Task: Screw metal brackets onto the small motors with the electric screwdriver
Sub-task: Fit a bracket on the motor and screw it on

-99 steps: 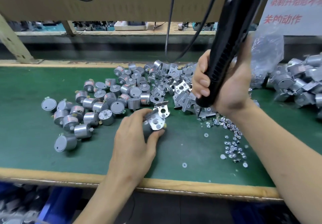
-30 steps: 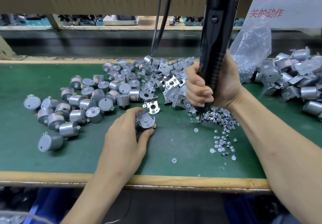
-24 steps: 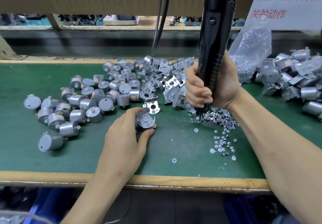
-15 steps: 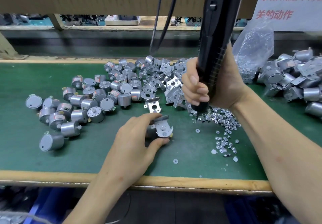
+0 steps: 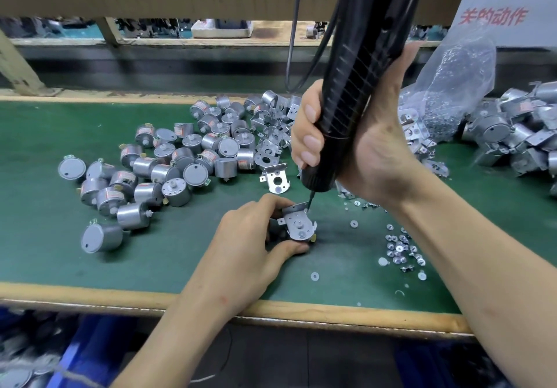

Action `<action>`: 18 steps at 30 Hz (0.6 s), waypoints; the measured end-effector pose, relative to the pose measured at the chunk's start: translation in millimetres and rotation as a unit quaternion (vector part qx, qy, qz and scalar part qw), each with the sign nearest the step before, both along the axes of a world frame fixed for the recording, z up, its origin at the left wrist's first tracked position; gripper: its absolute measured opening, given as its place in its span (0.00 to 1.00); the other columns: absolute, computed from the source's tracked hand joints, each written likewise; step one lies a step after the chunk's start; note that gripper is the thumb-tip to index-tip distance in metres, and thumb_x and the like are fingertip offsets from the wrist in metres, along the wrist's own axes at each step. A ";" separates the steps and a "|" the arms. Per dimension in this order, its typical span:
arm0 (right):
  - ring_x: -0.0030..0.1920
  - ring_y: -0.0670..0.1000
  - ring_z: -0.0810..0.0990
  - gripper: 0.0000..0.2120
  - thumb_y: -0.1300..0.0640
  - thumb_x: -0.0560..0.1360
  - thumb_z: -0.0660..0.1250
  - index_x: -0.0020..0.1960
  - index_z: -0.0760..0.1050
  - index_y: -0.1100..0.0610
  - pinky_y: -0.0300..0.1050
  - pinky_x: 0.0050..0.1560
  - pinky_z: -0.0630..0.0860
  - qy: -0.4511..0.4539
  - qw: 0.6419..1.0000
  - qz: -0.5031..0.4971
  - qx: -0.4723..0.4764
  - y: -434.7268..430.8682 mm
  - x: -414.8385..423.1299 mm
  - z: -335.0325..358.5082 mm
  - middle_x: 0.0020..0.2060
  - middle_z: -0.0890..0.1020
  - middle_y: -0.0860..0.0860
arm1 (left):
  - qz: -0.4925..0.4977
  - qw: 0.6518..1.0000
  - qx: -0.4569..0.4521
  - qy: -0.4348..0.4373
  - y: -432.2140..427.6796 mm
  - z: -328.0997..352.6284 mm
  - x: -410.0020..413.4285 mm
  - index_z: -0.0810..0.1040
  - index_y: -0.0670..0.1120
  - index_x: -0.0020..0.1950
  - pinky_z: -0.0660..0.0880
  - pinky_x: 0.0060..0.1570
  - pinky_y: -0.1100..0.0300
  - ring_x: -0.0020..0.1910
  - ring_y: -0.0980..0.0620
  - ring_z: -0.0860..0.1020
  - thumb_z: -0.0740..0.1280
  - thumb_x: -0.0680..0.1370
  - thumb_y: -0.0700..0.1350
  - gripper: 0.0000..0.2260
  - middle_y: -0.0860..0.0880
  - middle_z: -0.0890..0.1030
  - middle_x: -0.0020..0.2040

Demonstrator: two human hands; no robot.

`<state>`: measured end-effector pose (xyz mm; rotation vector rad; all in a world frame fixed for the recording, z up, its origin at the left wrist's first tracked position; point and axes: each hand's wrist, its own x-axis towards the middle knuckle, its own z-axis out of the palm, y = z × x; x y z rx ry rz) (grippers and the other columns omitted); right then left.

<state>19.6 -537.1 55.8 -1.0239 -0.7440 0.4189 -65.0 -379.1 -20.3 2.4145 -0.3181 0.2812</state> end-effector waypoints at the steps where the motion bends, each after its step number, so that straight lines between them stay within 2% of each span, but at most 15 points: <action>1: 0.28 0.51 0.72 0.42 0.30 0.71 0.29 0.38 0.74 0.55 0.44 0.37 0.74 -0.001 1.000 -0.006 -0.002 2.4 -1.0 -0.3 0.27 0.74 0.50 | 0.002 1.000 -0.002 0.000 -0.1 0.1 0.0 0.75 0.59 0.56 0.66 0.41 0.74 0.42 0.64 0.73 0.78 0.69 0.54 0.19 0.60 0.79 0.43; 11: 0.29 0.50 0.72 0.41 0.31 0.72 0.29 0.39 0.72 0.56 0.41 0.37 0.75 0.008 0.999 -0.033 -0.031 13.2 -4.2 -4.5 0.28 0.74 0.51 | 0.012 1.000 -0.021 0.005 -1.7 5.0 -2.2 0.78 0.54 0.53 0.64 0.37 0.76 0.38 0.67 0.72 0.79 0.68 0.52 0.18 0.61 0.70 0.33; 18: 0.29 0.50 0.73 0.41 0.31 0.72 0.29 0.39 0.72 0.56 0.41 0.37 0.75 0.001 0.999 -0.031 -0.035 14.2 -3.1 -7.2 0.28 0.75 0.50 | 0.008 1.000 -0.022 0.006 -0.8 6.5 -3.0 0.78 0.52 0.53 0.64 0.37 0.76 0.38 0.67 0.72 0.79 0.68 0.52 0.18 0.62 0.68 0.31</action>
